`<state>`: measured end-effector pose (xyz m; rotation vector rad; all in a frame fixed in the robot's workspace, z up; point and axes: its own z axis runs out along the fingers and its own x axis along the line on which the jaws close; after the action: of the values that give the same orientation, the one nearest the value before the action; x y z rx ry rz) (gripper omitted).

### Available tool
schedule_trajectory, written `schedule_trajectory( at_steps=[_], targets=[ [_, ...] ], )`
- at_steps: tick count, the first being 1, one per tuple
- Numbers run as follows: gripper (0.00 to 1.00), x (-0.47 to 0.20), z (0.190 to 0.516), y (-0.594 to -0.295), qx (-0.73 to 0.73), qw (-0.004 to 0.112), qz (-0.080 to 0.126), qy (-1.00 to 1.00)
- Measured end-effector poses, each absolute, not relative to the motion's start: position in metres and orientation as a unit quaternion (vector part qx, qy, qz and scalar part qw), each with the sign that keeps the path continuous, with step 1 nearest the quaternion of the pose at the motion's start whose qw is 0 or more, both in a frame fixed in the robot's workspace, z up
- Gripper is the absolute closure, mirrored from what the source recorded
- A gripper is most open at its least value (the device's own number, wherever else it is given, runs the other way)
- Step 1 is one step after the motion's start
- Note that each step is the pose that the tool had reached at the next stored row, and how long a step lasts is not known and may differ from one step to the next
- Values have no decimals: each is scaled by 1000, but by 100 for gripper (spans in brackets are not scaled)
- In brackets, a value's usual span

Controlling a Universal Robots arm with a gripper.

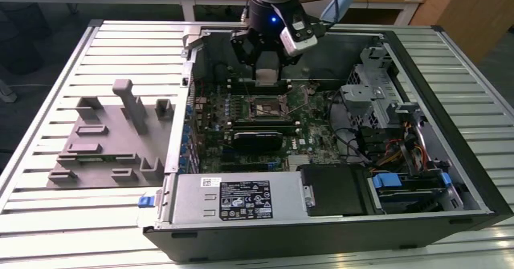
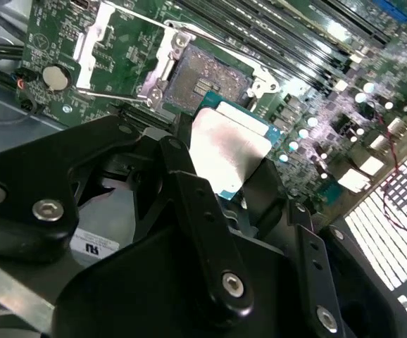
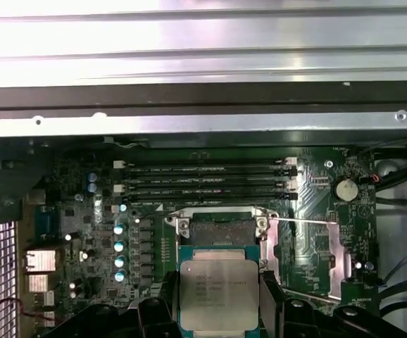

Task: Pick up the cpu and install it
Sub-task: 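Pick up the cpu and move it towards the insertion slot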

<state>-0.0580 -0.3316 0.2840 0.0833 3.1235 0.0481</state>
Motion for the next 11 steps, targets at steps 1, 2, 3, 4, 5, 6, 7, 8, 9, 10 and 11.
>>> schedule_trajectory(
  at_steps=[1, 2, 3, 4, 5, 6, 7, 8, 9, 10, 11],
  targets=[
    [46, -56, 283, -332, 27, 8, 15, 999],
    [46, -55, 282, -332, 27, 8, 15, 999],
    [46, -53, 280, -332, 27, 8, 15, 999],
    [46, -52, 279, -332, 27, 8, 15, 999],
    [46, -51, 278, -332, 27, 8, 15, 1000],
    [46, -50, 276, -332, 27, 8, 15, 1000],
    [46, -49, 274, -332, 27, 8, 15, 1000],
    [46, -49, 272, -332, 27, 8, 15, 1000],
    [46, -49, 270, -332, 27, 8, 15, 1000],
    [46, -49, 269, -332, 27, 8, 15, 1000],
    [46, -49, 267, -332, 27, 8, 14, 1000]
  ],
)
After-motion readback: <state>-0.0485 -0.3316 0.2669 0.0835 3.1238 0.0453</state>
